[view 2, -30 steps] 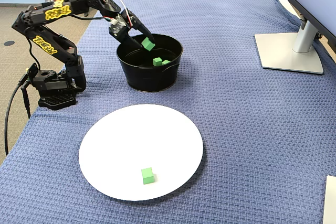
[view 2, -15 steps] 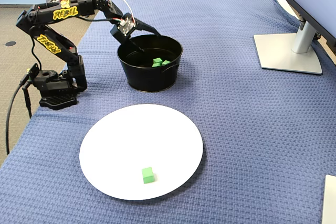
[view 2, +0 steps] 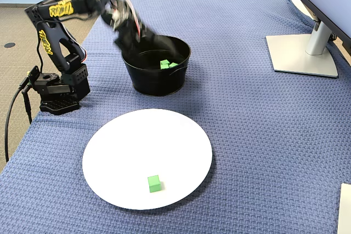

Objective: Pick up the green cubes from the white plate and place them in the black recipient

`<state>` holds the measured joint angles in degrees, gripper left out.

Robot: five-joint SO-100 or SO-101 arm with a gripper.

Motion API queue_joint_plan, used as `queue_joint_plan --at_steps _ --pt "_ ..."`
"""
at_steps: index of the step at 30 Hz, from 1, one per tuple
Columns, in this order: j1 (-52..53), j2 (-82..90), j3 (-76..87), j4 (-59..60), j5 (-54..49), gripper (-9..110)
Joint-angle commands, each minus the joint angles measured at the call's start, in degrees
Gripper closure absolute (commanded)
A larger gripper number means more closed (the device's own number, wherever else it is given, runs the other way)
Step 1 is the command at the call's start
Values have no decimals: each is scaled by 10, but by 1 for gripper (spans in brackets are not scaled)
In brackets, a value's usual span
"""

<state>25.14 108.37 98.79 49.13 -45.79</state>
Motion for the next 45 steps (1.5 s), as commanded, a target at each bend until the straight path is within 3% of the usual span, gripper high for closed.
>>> queue_joint_plan --at_steps 1,8,14,45 --pt "116 -75 -39 -121 -127 79" --pt "186 -179 -54 -157 -293 78" --pt "218 -258 -54 -214 -351 79" --pt "223 -447 -181 -240 -356 82"
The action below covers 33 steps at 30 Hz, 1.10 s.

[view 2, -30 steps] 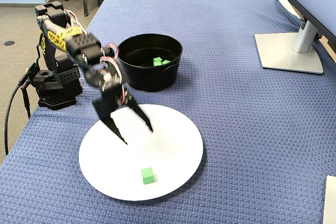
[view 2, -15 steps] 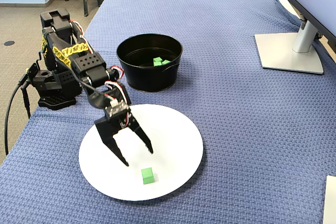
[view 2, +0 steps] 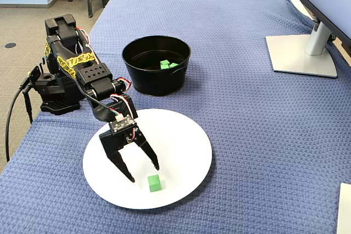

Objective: Pick up the green cubes from the white plate and place them in the black recipient

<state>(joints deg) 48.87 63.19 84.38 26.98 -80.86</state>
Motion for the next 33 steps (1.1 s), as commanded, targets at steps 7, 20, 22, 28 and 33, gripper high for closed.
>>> queue_joint_plan --at_steps 7,20,22,28,33 --pt "-40 -4 -25 -40 9 83" --pt "-47 -58 -61 -50 13 85" --pt "-44 -62 -68 -50 16 85" --pt "-32 -54 -71 -44 3 81" --pt "-23 -51 -73 -52 12 85"
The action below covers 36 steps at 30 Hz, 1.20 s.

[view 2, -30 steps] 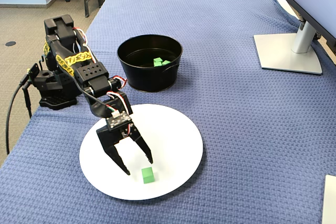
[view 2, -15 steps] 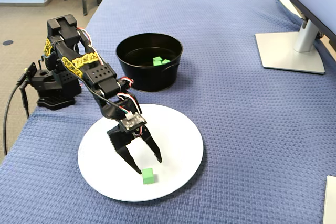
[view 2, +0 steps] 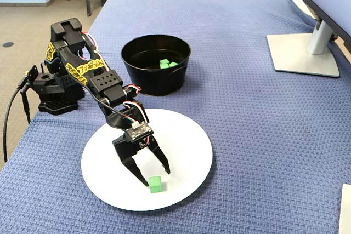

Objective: Pick up the green cubes from the white plate and place them in the black recipient

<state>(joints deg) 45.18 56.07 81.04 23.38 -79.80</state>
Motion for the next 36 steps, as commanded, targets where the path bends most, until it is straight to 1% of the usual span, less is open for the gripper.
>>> queue_joint_plan --at_steps 1,4,12,16,25,32,36 --pt "17 20 -38 -16 2 84" --pt "24 20 -24 -33 -5 82" --pt "33 20 -16 -45 -13 84" --pt "34 18 -16 -45 -11 87" --pt "33 14 -16 -54 -5 101" --pt "30 16 -15 -59 9 101" --pt "25 59 -3 -19 51 101"
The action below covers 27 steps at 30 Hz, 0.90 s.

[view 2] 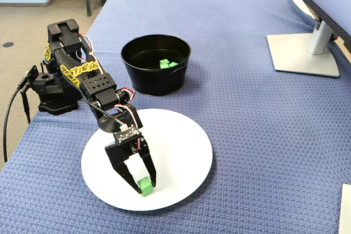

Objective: Pick up the green cubes from the white plate and place them in the black recipient

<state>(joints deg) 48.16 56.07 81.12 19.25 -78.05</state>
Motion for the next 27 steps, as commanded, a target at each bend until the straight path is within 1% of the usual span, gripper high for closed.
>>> queue_joint_plan --at_steps 1,5,11,15,21,27 --pt "-6 75 -3 34 47 101" --pt "-11 156 10 90 100 101" --pt "-32 365 172 96 174 101" --pt "-71 497 274 134 259 101" --pt "-171 643 362 206 432 102" --pt "-323 729 351 315 599 102"
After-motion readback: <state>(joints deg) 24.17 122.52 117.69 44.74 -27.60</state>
